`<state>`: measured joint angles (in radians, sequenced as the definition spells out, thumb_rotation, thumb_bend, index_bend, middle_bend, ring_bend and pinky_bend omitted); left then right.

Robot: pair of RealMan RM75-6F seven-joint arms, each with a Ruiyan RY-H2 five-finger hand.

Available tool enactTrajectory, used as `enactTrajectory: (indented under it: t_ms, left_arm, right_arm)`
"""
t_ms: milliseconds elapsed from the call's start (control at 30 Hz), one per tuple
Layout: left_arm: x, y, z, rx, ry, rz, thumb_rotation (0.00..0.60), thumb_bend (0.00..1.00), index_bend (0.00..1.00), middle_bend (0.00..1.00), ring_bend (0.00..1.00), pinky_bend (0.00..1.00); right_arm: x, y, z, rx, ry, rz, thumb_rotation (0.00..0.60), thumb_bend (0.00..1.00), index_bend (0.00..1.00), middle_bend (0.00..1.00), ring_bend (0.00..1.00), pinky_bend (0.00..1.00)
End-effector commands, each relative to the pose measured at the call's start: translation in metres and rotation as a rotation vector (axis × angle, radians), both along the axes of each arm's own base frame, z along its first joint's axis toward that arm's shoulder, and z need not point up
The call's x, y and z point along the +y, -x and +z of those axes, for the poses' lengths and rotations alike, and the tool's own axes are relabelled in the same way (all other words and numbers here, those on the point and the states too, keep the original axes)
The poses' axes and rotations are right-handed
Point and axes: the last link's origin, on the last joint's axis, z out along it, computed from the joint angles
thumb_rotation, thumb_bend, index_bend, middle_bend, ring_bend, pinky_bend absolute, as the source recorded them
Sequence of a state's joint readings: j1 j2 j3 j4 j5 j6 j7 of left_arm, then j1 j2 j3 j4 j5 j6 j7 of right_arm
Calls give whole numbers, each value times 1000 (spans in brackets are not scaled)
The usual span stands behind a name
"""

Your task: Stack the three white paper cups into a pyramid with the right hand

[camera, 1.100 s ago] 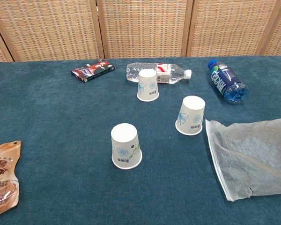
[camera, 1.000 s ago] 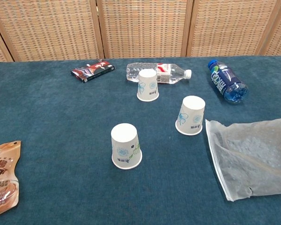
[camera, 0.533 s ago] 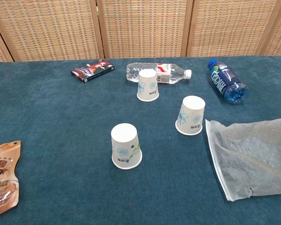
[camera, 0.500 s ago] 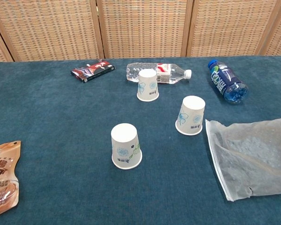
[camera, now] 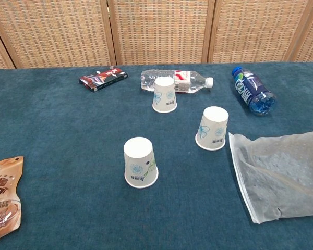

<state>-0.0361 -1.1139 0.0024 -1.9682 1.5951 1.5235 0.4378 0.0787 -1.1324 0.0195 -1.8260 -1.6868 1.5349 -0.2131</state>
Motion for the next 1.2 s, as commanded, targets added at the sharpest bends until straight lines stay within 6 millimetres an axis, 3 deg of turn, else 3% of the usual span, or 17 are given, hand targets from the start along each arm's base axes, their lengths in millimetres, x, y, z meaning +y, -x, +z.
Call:
enactTrajectory:
  t_ms: [33, 567, 900, 1000, 1200]
  left_arm:
    - [0, 0, 0, -1, -2, -1, 600, 125, 14, 0, 0, 161]
    - [0, 0, 1, -6, -4, -1, 600, 125, 23, 0, 0, 161]
    - [0, 0, 4, -9, -9, 1, 600, 125, 23, 0, 0, 161]
    - [0, 0, 5, -11, -15, 3, 600, 126, 23, 0, 0, 161]
    - [4, 3, 6, -1, -27, 17, 600, 126, 22, 0, 0, 161]
  right_arm:
    - [0, 0, -1, 5, -6, 1, 600, 133, 62, 0, 0, 36]
    - [0, -1, -4, 12, -20, 3, 600, 132, 74, 0, 0, 36]
    - [-6, -9, -7, -38, -36, 65, 600, 133, 165, 0, 0, 39]
    - [-14, -17, -8, -75, -51, 98, 600, 132, 205, 0, 0, 54]
    - [-38, -61, -12, -122, -111, 208, 600, 131, 243, 0, 0, 80]
